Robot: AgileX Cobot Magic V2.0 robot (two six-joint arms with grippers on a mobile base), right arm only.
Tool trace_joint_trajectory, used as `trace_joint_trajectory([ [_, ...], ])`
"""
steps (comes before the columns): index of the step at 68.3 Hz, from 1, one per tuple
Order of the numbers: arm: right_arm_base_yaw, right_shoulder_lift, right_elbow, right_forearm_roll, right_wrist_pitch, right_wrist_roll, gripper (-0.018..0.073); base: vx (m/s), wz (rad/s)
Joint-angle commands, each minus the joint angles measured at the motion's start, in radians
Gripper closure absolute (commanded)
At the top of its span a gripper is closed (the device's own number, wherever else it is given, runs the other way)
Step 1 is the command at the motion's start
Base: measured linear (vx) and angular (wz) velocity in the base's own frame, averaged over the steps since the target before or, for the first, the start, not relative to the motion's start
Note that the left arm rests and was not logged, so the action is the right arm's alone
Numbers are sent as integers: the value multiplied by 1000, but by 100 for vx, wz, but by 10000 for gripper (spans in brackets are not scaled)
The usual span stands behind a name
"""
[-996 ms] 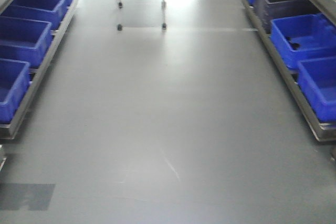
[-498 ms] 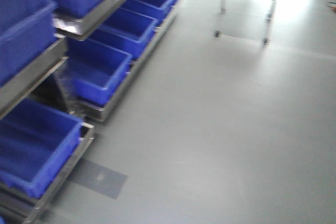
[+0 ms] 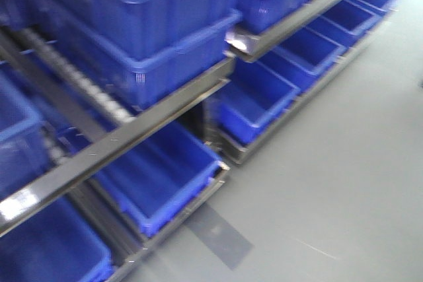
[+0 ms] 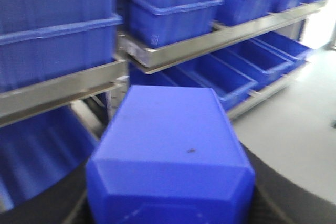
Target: Pour parts from conveyor to right shelf
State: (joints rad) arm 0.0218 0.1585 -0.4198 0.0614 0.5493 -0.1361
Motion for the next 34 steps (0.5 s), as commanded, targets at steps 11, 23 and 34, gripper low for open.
trace_joint_trajectory([
  [11, -2, 11, -28, 0, -83, -10, 565, 14, 68],
  [23, -2, 11, -28, 1, -83, -10, 565, 12, 77],
  [34, -2, 11, -28, 1, -83, -10, 565, 13, 89],
])
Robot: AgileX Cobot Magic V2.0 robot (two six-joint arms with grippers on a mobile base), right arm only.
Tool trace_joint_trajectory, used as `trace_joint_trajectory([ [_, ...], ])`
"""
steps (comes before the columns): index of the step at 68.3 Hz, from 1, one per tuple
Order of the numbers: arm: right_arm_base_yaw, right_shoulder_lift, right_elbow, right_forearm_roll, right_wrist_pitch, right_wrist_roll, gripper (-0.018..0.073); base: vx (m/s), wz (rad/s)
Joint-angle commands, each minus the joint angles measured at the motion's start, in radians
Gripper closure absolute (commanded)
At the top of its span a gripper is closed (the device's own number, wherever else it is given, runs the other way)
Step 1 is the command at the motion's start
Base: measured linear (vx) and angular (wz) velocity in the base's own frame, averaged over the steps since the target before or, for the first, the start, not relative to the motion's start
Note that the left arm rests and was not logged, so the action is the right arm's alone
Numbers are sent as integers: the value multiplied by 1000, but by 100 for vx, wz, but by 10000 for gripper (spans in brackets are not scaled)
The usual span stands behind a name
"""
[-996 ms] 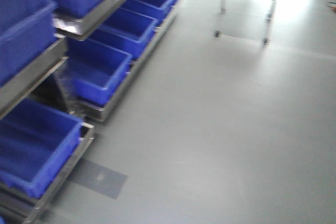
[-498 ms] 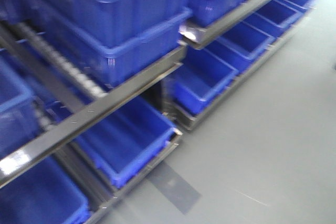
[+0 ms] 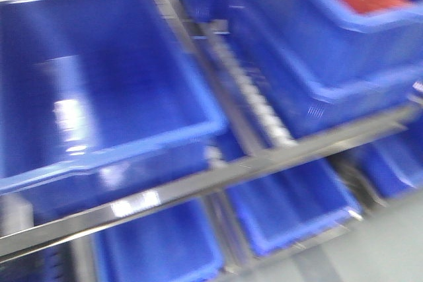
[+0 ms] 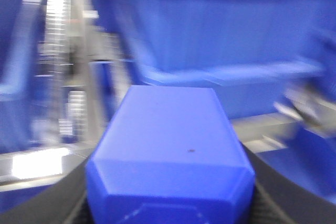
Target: Pour parts from conveyor to right shelf
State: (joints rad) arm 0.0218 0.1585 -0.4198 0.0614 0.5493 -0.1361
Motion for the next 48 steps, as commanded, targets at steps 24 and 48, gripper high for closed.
trace_joint_trajectory([
  [24, -2, 11, -28, 1, -83, -10, 565, 14, 64],
  [48, -2, 11, -28, 1, -83, -10, 565, 13, 29],
])
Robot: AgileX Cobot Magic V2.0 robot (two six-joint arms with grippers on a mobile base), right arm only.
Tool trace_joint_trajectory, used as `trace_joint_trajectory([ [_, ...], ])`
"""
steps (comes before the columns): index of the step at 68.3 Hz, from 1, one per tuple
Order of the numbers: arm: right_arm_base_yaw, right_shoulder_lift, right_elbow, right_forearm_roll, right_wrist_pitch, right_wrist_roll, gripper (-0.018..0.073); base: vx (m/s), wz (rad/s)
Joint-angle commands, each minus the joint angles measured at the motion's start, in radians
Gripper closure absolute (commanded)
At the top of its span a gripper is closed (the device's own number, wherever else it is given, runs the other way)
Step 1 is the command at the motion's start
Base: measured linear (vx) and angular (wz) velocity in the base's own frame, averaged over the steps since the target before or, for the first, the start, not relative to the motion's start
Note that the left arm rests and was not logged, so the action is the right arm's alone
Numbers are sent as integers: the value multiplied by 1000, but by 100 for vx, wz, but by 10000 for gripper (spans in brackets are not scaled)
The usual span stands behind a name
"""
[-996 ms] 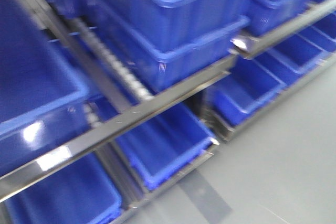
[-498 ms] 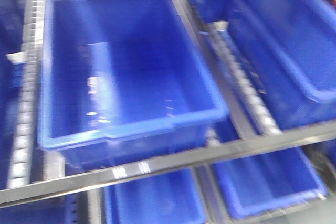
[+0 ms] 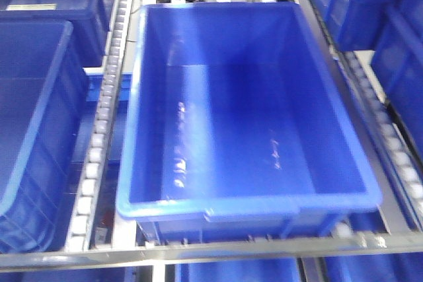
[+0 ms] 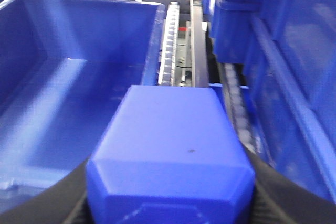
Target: Pour parts from conveyor to right shelf
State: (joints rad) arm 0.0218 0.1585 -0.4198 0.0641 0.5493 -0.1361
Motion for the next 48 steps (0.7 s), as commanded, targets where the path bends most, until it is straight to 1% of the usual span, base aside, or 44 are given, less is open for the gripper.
trace_joint_trajectory([
  [1, -2, 11, -28, -2, -83, -10, 565, 13, 17],
  [48, -2, 11, -28, -2, -83, -10, 565, 11, 7],
])
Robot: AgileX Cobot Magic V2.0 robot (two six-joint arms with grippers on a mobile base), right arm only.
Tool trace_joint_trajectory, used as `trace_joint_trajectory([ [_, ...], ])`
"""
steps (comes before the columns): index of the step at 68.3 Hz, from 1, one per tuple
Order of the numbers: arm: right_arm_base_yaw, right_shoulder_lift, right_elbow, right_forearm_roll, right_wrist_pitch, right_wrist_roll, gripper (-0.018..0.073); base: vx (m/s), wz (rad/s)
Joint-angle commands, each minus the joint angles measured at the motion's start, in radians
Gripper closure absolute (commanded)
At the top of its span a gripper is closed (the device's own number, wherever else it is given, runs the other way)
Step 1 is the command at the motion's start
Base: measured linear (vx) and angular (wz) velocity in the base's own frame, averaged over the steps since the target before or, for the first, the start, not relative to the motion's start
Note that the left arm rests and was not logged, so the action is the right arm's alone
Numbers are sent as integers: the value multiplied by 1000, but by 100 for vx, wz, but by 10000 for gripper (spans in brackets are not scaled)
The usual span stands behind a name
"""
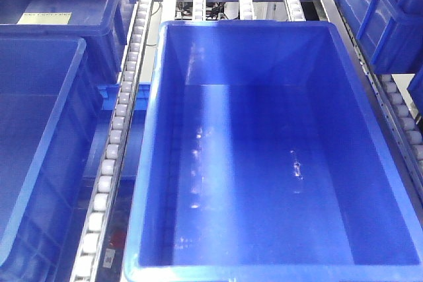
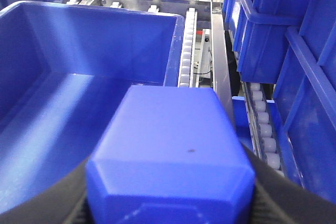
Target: Pour parts from conveyor to right shelf
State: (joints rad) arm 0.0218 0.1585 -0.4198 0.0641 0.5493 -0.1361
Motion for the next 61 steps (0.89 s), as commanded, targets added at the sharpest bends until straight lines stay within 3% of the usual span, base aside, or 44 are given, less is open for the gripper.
trace_joint_trajectory([
  [1, -2, 11, -28, -2, -83, -10, 565, 6, -1],
  [61, -2, 11, -28, -2, -83, -10, 565, 2, -2],
])
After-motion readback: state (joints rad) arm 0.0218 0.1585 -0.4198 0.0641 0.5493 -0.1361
